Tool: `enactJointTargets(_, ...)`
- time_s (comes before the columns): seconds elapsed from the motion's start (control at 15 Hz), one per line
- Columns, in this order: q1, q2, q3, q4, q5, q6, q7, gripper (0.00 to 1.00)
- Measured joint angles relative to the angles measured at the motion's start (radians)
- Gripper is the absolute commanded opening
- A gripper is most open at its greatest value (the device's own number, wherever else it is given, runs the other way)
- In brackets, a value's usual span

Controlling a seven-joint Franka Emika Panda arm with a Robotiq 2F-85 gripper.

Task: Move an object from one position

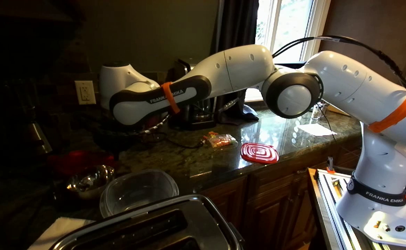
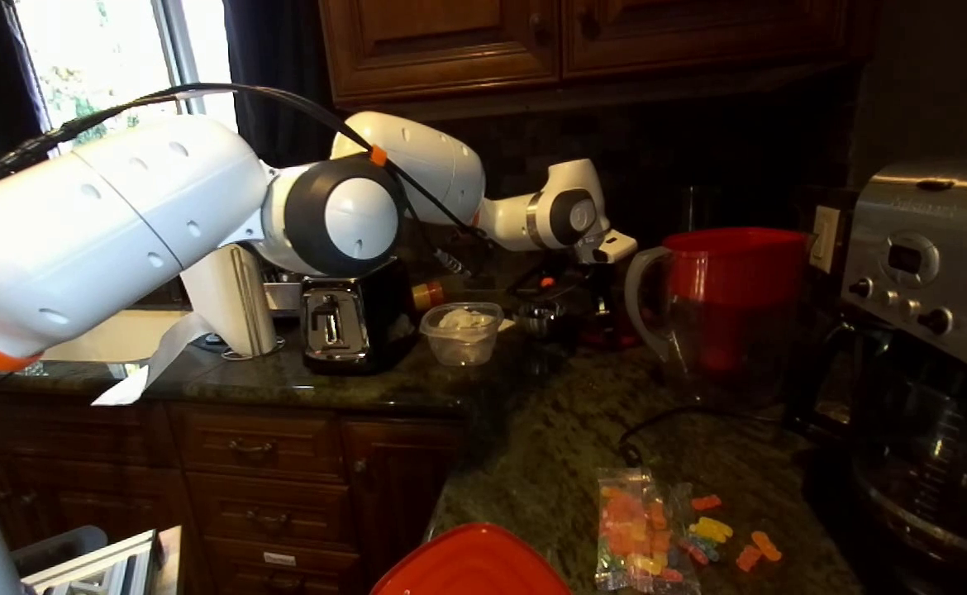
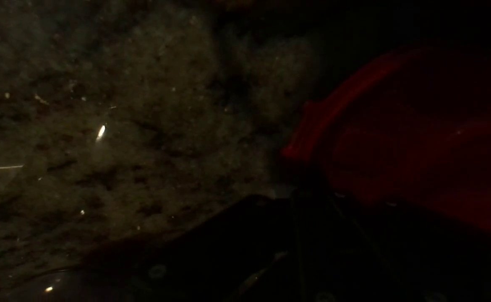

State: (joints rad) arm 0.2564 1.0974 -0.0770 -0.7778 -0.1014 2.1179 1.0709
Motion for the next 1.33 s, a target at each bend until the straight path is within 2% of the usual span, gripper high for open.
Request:
enactJointTargets(0.53, 0.000, -0.038, -0.003, 0.062, -0.001, 0.004, 0.011, 0.00)
enactJointTargets(0.8, 0.010, -0.125, -0.018, 0.053, -0.025, -0.081, 0.009, 0.00)
enactJointTargets(1.07, 0.039, -0.265, -0.051, -0.014, -0.081, -0.190, 0.017, 0.00)
enactJointTargets(1.33, 0.062, -0.413, -0.088, -0.146, -0.124, -0.198, 0.098, 0.00)
